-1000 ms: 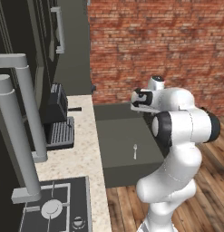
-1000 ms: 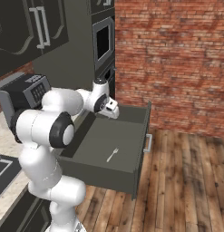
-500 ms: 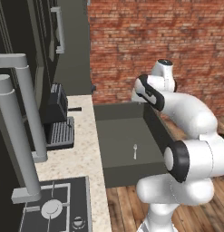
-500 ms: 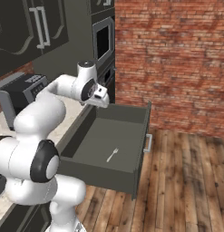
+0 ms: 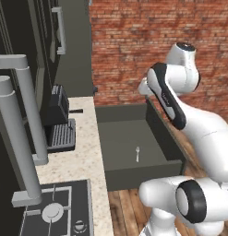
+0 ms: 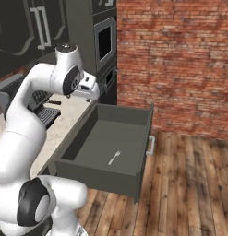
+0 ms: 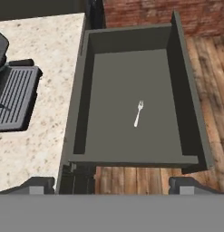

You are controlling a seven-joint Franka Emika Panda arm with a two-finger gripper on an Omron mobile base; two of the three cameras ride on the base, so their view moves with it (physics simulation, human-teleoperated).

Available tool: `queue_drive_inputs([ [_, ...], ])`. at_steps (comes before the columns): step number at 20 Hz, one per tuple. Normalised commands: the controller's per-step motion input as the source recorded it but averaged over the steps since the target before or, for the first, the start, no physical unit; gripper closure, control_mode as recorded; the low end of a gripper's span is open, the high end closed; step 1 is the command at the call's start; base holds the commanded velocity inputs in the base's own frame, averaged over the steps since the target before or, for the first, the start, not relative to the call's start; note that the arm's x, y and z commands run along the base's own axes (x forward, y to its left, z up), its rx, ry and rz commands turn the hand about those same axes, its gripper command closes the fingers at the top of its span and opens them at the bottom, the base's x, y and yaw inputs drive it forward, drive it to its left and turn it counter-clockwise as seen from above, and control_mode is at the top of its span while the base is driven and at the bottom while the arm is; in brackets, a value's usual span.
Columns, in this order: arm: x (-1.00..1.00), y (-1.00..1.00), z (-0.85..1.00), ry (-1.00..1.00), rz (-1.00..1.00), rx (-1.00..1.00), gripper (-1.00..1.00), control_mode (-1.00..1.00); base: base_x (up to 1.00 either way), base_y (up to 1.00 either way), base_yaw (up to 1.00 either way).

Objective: Organize the utensils by type. Pick up the wooden spoons from the counter and place them in the open cabinet. Then pick up the metallic utensils from the counter and place them in the open drawer.

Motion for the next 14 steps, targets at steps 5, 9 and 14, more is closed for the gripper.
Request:
queue_drive_inputs([
  [5, -0.88, 0.32, 0.08, -0.24, 0.00, -0.13, -1.00, -1.00, 0.00, 0.00, 0.00],
  [9, -0.81, 0.26, 0.00, -0.27, 0.00, -0.10, -1.00, -1.00, 0.00, 0.00, 0.00],
  [14, -0.62, 0.01, 0.18, -0.20, 0.00, -0.01, -1.00, -1.00, 0.00, 0.00, 0.00],
])
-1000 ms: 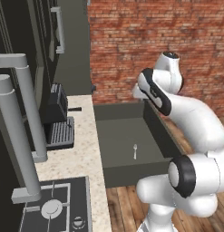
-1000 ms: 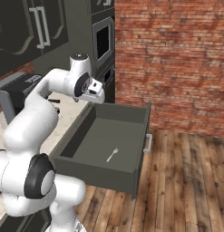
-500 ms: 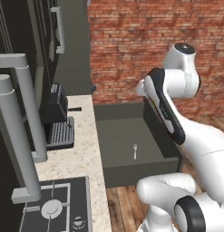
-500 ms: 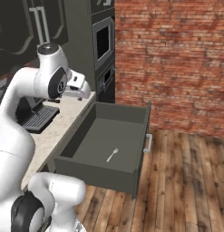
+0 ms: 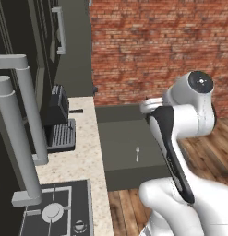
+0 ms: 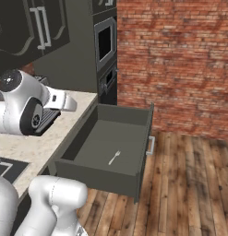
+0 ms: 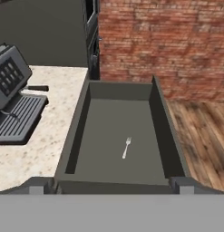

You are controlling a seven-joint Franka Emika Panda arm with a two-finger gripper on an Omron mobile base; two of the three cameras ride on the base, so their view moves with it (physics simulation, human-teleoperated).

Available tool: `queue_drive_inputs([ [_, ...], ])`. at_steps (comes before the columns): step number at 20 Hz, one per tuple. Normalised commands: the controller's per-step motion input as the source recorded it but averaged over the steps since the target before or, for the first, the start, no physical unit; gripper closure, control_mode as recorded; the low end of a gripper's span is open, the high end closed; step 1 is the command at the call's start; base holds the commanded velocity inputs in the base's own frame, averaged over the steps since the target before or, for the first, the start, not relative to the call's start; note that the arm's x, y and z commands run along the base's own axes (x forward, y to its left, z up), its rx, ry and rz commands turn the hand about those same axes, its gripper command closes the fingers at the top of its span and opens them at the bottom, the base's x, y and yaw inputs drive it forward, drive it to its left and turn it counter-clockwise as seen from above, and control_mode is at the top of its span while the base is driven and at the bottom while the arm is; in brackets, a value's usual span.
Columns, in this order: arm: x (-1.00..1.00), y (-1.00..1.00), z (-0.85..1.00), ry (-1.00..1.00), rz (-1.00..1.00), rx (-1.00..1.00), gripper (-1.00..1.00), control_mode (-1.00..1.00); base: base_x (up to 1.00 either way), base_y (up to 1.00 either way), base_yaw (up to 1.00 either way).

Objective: Organize the utensils by type. Pick up the wooden spoons from the counter and place them in the open cabinet. Then pick up the metallic utensils from the counter and place them in the open drawer.

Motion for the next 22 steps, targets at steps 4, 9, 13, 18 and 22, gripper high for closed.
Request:
queue_drive_inputs([
  [4, -0.37, 0.00, 0.50, -0.01, 0.00, 0.01, -1.00, -1.00, 0.00, 0.00, 0.00],
  [9, -0.29, 0.00, 0.36, 0.05, 0.00, 0.01, -1.00, -1.00, 0.00, 0.00, 0.00],
  [13, -0.35, 0.00, 0.01, 0.13, 0.00, 0.00, -1.00, -1.00, 0.00, 0.00, 0.00],
  [18, -0.20, 0.00, -0.01, 0.07, 0.00, 0.00, -1.00, -1.00, 0.00, 0.00, 0.00],
  [22, -0.07, 0.00, -0.06, 0.00, 0.00, 0.00, -1.00, -1.00, 0.00, 0.00, 0.00],
])
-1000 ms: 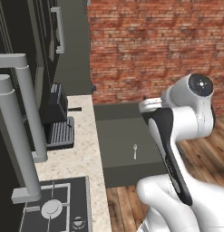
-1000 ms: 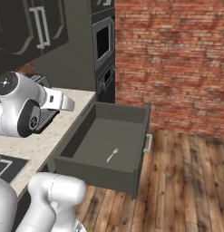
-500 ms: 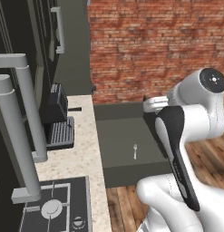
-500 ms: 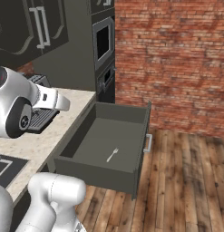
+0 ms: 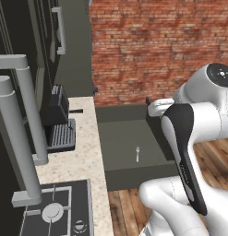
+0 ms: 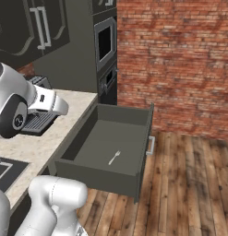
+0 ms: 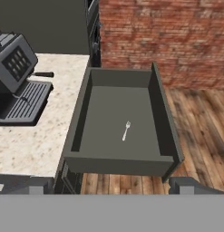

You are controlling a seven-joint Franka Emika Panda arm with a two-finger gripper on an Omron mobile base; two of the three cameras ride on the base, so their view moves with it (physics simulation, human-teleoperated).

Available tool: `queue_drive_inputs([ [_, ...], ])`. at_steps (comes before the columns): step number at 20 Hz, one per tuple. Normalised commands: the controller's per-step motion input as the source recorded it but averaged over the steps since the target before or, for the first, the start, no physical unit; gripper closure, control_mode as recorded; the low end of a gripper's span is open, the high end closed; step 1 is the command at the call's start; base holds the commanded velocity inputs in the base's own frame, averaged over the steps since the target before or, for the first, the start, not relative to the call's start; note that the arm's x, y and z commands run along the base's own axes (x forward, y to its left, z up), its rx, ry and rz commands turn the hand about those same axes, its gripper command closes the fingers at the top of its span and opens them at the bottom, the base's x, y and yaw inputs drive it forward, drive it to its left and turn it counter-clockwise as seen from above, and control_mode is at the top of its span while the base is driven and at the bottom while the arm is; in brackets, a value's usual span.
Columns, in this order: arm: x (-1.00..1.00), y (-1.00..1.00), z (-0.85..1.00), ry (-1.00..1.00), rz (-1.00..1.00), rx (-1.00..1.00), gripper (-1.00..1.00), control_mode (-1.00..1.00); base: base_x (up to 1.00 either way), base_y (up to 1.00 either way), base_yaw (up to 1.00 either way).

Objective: Organize the utensils by type. Pick up the wooden spoons from the counter and place them in the open cabinet. Then pick up the metallic utensils from the counter and place them in the open drawer.

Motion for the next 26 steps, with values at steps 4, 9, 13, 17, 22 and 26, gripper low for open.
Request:
queue_drive_inputs([
  [4, 0.00, 0.00, -0.02, 0.00, 0.00, 0.00, -1.00, -1.00, 0.00, 0.00, 0.00],
  [9, -0.01, 0.00, 0.00, 0.01, 0.00, 0.00, -1.00, 1.00, -0.03, 0.00, 0.00],
  [13, 0.00, 0.00, 0.00, 0.00, 0.00, 0.00, -1.00, 1.00, -0.43, -0.05, 0.00],
  [17, 0.00, 0.00, 0.00, 0.00, 0.00, 0.00, -1.00, 1.00, -0.67, -0.38, 0.00],
  [22, 0.00, 0.00, 0.00, 0.00, 0.00, 0.00, -1.00, 1.00, -0.35, -0.66, 0.01],
  [26, 0.00, 0.00, 0.00, 0.00, 0.00, 0.00, -1.00, 1.00, -0.03, -0.68, 0.00],
])
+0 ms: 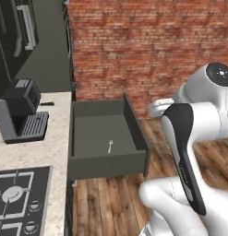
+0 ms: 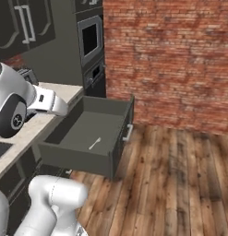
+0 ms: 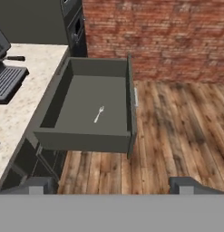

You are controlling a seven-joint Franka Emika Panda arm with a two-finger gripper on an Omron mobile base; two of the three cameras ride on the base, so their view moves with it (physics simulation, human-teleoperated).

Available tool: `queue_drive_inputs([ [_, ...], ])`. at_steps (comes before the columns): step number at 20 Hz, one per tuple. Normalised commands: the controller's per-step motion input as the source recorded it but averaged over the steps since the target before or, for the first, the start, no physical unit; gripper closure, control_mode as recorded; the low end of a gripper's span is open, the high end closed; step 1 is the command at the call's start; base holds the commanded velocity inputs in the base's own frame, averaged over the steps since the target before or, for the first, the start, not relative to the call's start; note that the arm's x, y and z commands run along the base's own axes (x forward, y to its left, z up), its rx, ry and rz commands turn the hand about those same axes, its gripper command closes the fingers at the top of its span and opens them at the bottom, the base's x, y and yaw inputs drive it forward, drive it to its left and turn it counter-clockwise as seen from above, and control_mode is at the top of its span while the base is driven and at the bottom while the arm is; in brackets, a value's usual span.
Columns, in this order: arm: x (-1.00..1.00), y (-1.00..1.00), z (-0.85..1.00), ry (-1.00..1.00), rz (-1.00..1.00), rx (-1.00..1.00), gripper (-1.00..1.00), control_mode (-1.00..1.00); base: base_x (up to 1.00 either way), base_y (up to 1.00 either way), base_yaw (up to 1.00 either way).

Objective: Organize the utensils by type. Pick up the wooden spoons from the counter and place them in the open cabinet. Then pick up the metallic utensils from the counter and place them in the open drawer.

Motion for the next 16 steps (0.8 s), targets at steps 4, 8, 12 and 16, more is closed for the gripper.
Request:
queue_drive_inputs([
  [4, 0.00, 0.00, 0.00, 0.00, 0.00, 0.00, -1.00, 1.00, -0.19, -0.62, 0.01],
  [8, 0.00, 0.00, 0.00, 0.00, 0.00, 0.00, -1.00, 1.00, -0.43, -0.38, 0.13],
  [12, 0.00, 0.00, 0.00, 0.00, 0.00, 0.00, -1.00, 1.00, -0.52, -0.05, 0.34],
  [16, 0.00, 0.00, 0.00, 0.00, 0.00, 0.00, -1.00, 1.00, -0.36, -0.10, 0.83],
])
